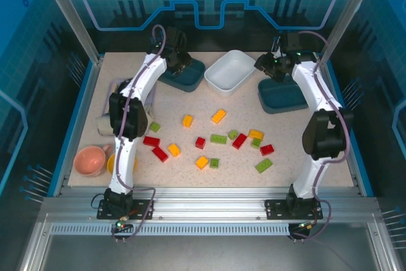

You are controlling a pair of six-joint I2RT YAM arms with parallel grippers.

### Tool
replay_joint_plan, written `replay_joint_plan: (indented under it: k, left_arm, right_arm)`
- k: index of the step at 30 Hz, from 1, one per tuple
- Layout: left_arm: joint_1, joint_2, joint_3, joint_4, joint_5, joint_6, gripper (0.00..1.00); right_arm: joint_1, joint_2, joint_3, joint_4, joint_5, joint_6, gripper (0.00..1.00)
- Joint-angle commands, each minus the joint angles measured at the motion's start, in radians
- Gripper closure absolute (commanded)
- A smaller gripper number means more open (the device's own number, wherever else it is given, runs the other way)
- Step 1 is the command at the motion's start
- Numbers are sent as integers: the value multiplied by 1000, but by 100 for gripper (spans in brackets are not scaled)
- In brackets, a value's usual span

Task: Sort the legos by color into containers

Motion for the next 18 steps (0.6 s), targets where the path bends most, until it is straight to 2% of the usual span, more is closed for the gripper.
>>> replay_joint_plan:
  k: [1,5,9,18]
  left_arm:
    - [17,98,110,-41,63,-1,59]
    - [34,150,114,-36,100,-7,69]
    - [36,147,91,-63,125,23,71]
    - [36,10,-166,-87,133,109,77]
  right_arm:
    - [45,93,101,-53,-35,36,50]
    - [87,208,224,-113,5,75,56]
    - [113,300,320,-176,51,118,58]
    - [138,411,376,-220,104,191,56]
